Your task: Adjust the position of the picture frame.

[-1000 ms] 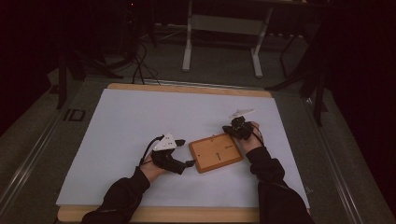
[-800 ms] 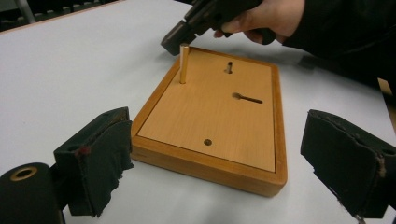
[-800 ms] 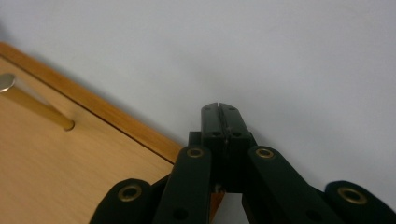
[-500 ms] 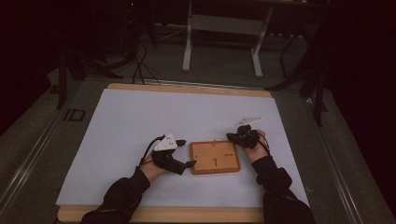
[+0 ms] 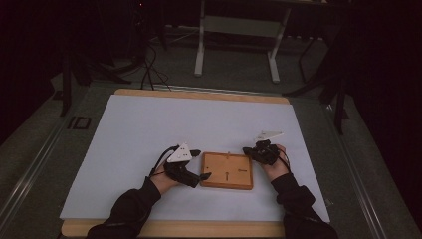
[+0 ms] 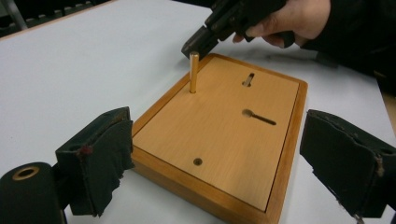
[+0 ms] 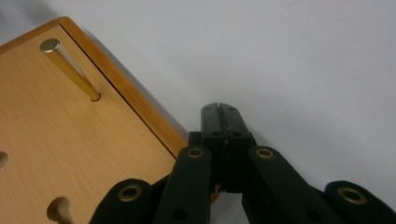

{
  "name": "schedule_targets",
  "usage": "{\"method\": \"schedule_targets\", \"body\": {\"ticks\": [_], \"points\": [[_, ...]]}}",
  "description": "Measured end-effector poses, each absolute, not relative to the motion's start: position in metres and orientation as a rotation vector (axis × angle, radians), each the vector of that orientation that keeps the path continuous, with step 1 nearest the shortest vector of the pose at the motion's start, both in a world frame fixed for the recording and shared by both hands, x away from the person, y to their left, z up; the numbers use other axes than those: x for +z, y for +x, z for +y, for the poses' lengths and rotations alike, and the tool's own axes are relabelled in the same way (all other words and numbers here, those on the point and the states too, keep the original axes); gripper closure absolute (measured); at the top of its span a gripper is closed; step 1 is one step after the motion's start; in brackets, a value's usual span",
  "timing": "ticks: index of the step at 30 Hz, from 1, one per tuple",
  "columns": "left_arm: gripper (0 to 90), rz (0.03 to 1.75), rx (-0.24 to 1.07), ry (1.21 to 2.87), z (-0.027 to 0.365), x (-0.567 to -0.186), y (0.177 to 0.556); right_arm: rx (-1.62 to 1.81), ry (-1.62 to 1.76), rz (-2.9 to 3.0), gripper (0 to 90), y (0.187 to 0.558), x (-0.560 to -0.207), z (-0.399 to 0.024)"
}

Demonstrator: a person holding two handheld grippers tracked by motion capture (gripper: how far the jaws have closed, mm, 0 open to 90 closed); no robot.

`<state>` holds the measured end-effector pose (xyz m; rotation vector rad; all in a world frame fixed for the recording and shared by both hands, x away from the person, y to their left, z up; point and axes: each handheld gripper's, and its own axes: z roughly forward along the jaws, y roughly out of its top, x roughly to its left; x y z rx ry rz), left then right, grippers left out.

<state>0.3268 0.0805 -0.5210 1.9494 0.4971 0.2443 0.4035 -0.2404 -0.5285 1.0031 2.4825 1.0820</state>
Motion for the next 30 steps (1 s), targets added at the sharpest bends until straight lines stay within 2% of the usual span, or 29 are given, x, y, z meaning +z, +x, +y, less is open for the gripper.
{"method": "schedule_targets", "body": {"ticks": [7, 15, 20, 22, 24, 25, 26, 30], "points": [[10.9, 0.504, 0.24, 1.918, 0.083, -0.518, 0.327, 1.089, 0.989, 2.476, 89.9, 0.402, -0.526, -0.24], [11.4, 0.512, 0.161, 1.98, 0.081, -0.515, 0.325, 1.154, 0.971, 2.437, 89.3, 0.392, -0.513, -0.244], [13.4, 0.513, 0.162, 1.976, 0.082, -0.515, 0.326, 1.19, 0.938, 2.432, 78.9, 0.377, -0.503, -0.247], [13.7, 0.511, 0.161, 1.972, 0.083, -0.514, 0.327, 1.201, 0.93, 2.425, 71.4, 0.37, -0.499, -0.249], [13.7, 0.511, 0.16, 1.967, 0.083, -0.513, 0.327, 1.22, 0.929, 2.413, 69.5, 0.365, -0.497, -0.251], [13.7, 0.517, 0.168, 1.958, 0.084, -0.512, 0.328, 1.238, 0.923, 2.403, 66.2, 0.361, -0.495, -0.253], [13.8, 0.517, 0.164, 1.954, 0.084, -0.512, 0.328, 1.265, 0.924, 2.39, 59.2, 0.353, -0.492, -0.256], [14.2, 0.507, 0.157, 1.952, 0.083, -0.511, 0.33, 1.292, 0.925, 2.376, 48.1, 0.336, -0.49, -0.261]]}}
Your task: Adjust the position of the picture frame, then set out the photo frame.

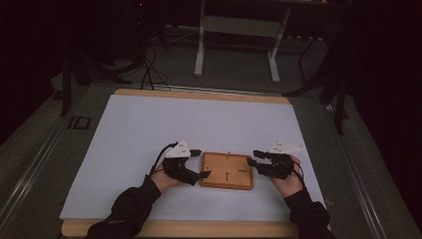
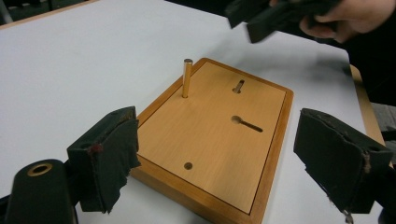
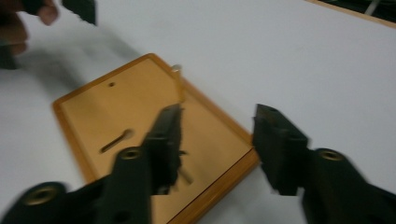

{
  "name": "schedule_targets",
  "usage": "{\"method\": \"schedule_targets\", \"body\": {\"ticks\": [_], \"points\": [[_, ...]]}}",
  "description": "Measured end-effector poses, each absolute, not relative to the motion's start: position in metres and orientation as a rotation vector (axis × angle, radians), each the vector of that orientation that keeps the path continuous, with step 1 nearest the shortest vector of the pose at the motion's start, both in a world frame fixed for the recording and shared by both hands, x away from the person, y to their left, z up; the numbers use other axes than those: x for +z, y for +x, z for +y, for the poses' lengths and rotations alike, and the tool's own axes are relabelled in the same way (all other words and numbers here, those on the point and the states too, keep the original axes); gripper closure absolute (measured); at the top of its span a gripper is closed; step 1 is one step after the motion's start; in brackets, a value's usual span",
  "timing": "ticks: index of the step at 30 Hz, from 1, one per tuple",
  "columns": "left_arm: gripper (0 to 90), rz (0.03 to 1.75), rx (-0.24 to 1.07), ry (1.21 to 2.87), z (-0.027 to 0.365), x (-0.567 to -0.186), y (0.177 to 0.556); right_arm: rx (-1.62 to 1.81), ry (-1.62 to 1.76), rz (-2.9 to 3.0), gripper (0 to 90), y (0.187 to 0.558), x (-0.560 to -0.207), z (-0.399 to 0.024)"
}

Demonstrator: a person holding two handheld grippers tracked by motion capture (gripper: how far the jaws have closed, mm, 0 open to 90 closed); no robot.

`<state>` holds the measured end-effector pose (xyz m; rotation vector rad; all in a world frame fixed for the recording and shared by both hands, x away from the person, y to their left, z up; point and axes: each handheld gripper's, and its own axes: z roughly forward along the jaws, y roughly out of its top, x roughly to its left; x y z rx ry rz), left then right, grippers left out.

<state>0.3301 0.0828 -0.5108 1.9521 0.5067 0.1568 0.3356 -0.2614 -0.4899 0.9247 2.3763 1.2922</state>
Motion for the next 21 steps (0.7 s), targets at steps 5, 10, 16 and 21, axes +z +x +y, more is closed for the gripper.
{"method": "schedule_targets", "body": {"ticks": [5, 10, 16, 21], "points": [[14.8, 0.503, 0.137, 1.968, 0.078, -0.51, 0.333, 1.359, 0.954, 2.316, 37.4, 0.316, -0.49, -0.271], [15.5, 0.499, 0.123, 1.972, 0.073, -0.507, 0.337, 1.42, 0.98, 2.281, 24.9, 0.302, -0.487, -0.28], [17.7, 0.482, 0.132, 1.989, 0.064, -0.503, 0.347, 1.445, 0.957, 2.279, 14.4, 0.286, -0.483, -0.285], [21.5, 0.485, 0.132, 1.992, 0.057, -0.503, 0.357, 1.455, 0.928, 2.289, 14.5, 0.278, -0.484, -0.287]]}}
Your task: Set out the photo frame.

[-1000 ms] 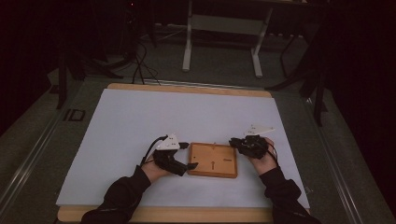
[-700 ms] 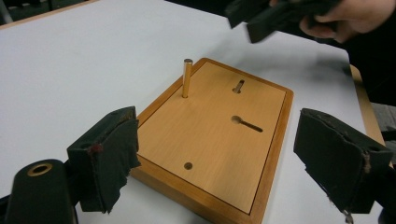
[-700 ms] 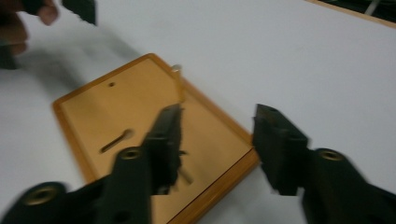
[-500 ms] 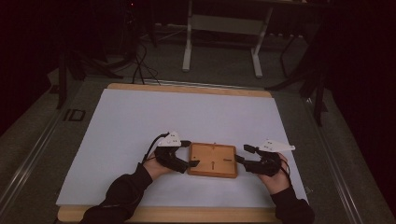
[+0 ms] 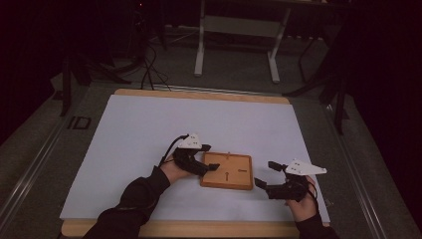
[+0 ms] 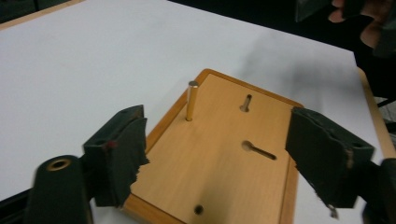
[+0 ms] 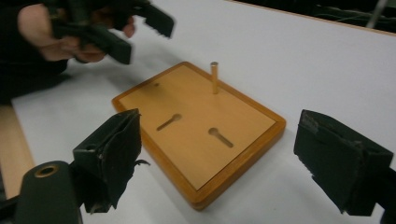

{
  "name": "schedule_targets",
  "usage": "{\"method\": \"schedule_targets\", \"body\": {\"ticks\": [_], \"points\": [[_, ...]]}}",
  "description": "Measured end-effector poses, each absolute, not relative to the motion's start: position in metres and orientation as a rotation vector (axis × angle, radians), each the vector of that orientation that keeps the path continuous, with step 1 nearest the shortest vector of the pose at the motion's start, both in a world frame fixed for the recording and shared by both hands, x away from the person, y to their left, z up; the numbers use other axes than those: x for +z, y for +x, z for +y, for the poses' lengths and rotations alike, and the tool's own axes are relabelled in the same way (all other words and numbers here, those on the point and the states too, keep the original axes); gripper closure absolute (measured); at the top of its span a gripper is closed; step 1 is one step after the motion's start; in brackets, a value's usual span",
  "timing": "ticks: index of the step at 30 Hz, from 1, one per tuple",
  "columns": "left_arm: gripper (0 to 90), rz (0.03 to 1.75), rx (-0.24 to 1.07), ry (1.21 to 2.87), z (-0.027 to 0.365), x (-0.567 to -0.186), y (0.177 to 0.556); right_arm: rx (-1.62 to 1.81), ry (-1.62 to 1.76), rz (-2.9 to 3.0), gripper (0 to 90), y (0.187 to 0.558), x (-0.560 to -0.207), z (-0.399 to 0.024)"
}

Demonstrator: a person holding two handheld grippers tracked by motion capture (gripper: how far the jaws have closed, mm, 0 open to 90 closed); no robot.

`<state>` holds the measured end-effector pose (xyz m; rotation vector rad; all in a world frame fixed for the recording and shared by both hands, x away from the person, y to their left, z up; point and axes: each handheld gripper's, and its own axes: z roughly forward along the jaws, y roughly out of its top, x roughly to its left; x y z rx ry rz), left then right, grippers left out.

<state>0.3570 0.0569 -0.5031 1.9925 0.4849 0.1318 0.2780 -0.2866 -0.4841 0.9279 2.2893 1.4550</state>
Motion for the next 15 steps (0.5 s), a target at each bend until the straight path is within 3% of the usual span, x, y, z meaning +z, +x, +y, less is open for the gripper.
{"method": "schedule_targets", "body": {"ticks": [15], "points": [[44.3, 0.461, 0.193, 2.052, 0.023, -0.512, 0.377, 1.412, 0.82, 2.332, 14.1, 0.274, -0.492, -0.283]]}}
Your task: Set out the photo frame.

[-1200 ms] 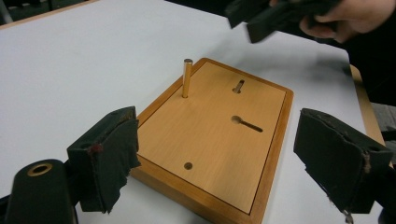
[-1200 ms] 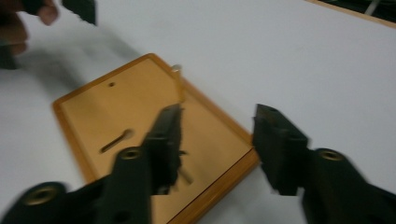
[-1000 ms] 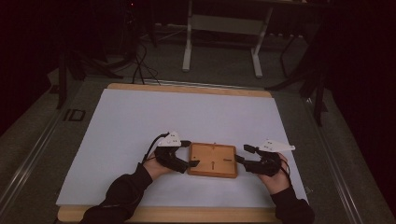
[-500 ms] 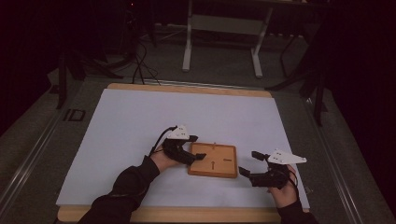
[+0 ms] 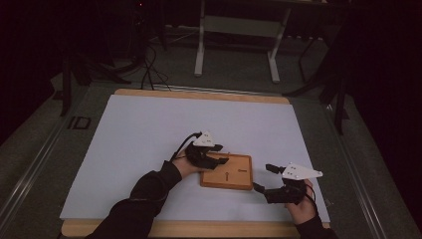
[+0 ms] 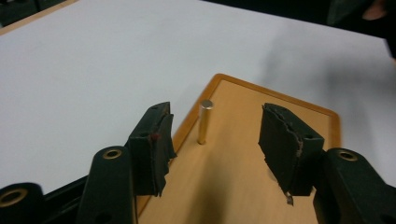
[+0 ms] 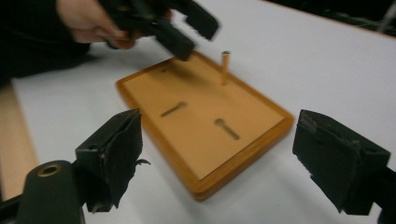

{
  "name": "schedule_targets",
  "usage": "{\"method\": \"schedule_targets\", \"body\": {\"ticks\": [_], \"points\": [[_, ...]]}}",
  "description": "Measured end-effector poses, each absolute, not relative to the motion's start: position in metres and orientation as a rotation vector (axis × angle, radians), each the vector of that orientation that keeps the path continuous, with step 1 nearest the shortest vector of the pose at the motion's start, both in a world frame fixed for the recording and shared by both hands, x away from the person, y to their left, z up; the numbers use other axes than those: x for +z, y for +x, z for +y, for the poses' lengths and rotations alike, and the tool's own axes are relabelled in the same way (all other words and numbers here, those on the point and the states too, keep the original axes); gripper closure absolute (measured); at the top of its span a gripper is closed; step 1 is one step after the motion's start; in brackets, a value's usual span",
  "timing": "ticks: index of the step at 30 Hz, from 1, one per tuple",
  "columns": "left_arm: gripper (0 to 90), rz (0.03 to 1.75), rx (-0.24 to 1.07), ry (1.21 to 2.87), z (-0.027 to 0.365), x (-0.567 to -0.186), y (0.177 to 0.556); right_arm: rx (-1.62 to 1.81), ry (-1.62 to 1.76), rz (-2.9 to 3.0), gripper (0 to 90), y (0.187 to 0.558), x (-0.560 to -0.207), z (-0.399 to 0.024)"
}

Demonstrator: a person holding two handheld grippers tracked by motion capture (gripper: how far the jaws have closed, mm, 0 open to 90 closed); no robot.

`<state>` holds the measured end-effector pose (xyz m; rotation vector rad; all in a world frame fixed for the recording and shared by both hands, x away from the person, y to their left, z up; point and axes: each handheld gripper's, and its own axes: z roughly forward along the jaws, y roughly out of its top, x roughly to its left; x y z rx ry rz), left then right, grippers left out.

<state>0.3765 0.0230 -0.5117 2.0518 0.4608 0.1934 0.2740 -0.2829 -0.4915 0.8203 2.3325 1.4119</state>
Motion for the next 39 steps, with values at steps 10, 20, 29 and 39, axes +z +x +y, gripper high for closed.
{"method": "schedule_targets", "body": {"ticks": [10, 20, 29, 39], "points": [[65.5, 0.449, 0.162, 2.085, 0.009, -0.521, 0.389, 1.403, 0.836, 2.349, 11.6, 0.27, -0.493, -0.282], [76.0, 0.425, 0.158, 2.103, 0.003, -0.521, 0.391, 1.383, 0.822, 2.367, 11.5, 0.268, -0.495, -0.282], [83.3, 0.424, 0.171, 2.115, 0.002, -0.521, 0.392, 1.391, 0.825, 2.364, 11.2, 0.268, -0.495, -0.283], [83.7, 0.448, 0.117, 2.14, 0.001, -0.518, 0.397, 1.28, 0.684, 2.398, 13.1, 0.258, -0.495, -0.273]]}}
